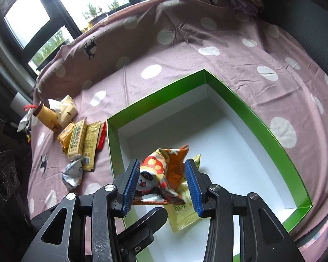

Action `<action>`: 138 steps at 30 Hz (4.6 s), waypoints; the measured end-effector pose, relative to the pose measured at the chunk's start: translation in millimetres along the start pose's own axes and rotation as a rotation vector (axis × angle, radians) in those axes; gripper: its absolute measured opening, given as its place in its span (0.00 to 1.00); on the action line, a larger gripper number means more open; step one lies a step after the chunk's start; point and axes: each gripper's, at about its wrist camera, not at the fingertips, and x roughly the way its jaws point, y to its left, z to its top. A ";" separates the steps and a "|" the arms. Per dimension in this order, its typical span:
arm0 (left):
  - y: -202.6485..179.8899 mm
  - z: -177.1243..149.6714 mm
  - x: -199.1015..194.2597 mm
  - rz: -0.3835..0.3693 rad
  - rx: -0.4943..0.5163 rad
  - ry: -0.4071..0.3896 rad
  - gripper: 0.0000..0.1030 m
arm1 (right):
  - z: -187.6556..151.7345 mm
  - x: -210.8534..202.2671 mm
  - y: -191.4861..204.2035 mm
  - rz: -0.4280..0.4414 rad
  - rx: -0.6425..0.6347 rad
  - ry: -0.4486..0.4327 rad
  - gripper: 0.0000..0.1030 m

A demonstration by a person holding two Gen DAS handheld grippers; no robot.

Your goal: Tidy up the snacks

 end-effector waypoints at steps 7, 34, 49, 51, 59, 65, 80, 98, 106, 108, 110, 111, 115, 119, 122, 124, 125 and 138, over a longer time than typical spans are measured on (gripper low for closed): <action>27.4 -3.1 -40.7 0.097 -0.051 -0.051 0.76 | -1.5 -19.4 11.6 -0.022 -0.019 -0.079 0.49; 229.9 -29.3 -100.0 0.299 -0.505 -0.071 0.94 | -8.7 59.4 120.1 0.294 -0.022 0.168 0.57; 239.5 -33.6 -48.1 0.182 -0.477 0.056 0.61 | -21.1 155.0 183.4 0.325 -0.073 0.434 0.36; 239.3 -33.5 -42.6 0.160 -0.485 0.063 0.48 | -22.7 160.6 183.9 0.324 -0.080 0.444 0.36; 220.2 -30.3 -39.3 0.247 -0.400 0.071 0.39 | -30.6 169.7 178.3 0.403 -0.072 0.467 0.36; 197.2 -31.7 -52.7 0.316 -0.353 0.043 0.37 | -35.3 154.9 171.2 0.491 -0.073 0.444 0.36; 124.5 -35.5 -98.9 0.355 -0.202 -0.146 0.37 | -33.5 58.9 157.7 0.562 -0.128 0.205 0.36; 79.5 -43.4 -105.6 0.364 -0.099 -0.219 0.37 | -42.9 16.7 129.0 0.581 -0.128 0.082 0.36; 53.8 -38.0 -108.2 0.340 -0.062 -0.266 0.37 | -37.6 -7.8 113.0 0.575 -0.129 0.020 0.37; 46.3 -36.3 -108.5 0.337 -0.051 -0.276 0.37 | -35.7 -14.3 108.6 0.573 -0.128 0.004 0.37; 39.5 -34.6 -108.4 0.331 -0.042 -0.283 0.37 | -33.6 -20.4 103.6 0.571 -0.127 -0.009 0.37; 36.5 -33.3 -108.2 0.327 -0.036 -0.287 0.37 | -32.8 -23.0 101.2 0.568 -0.126 -0.016 0.37; 22.1 -28.3 -105.1 0.316 -0.012 -0.293 0.37 | -29.5 -33.4 89.5 0.559 -0.122 -0.040 0.37; 8.2 -22.7 -100.2 0.301 0.013 -0.296 0.37 | -24.9 -41.6 76.2 0.551 -0.110 -0.065 0.37; -2.4 -18.5 -94.8 0.287 0.031 -0.297 0.37 | -21.3 -46.6 65.8 0.539 -0.096 -0.080 0.37; -9.8 -15.3 -91.0 0.279 0.044 -0.298 0.37 | -19.1 -50.2 57.7 0.534 -0.086 -0.092 0.37; -13.9 -13.7 -89.0 0.276 0.051 -0.299 0.37 | -18.0 -51.9 53.4 0.533 -0.080 -0.099 0.37; -54.2 2.6 -55.8 0.201 0.130 -0.272 0.37 | -8.1 -66.2 0.0 0.476 -0.007 -0.162 0.37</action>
